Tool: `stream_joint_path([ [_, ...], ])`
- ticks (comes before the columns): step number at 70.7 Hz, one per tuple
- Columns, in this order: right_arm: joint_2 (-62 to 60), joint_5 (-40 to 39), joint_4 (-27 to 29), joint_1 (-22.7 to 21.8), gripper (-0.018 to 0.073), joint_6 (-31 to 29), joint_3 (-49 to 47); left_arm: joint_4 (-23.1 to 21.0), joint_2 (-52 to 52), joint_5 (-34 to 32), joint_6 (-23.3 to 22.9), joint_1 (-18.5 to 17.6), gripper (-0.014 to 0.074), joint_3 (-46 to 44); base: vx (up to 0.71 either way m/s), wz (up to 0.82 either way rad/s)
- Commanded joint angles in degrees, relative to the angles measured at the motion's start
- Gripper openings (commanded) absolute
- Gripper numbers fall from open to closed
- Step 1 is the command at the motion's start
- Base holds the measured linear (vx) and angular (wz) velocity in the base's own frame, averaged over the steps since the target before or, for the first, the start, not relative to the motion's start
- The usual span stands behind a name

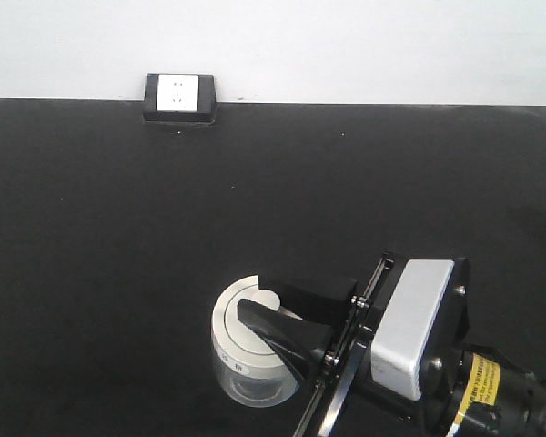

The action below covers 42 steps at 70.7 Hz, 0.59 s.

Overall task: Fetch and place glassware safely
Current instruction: 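Hold the jar above the black benchtop as the base approaches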

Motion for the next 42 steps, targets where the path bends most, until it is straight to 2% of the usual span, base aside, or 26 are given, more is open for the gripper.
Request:
stream_joint_path([
  [1, -1.2, -6.1, 0.7, -0.1, -0.0001, -0.2, -1.7, -0.4, 0.0, -4.1, -0.5, -0.3, -0.0007, -1.6, 0.05, 0.01],
  [42, -1.2, -6.1, 0.7, -0.1, -0.0001, -0.2, -1.7, -0.4, 0.0, -4.1, -0.5, -0.3, -0.0007, -1.6, 0.02, 0.0],
])
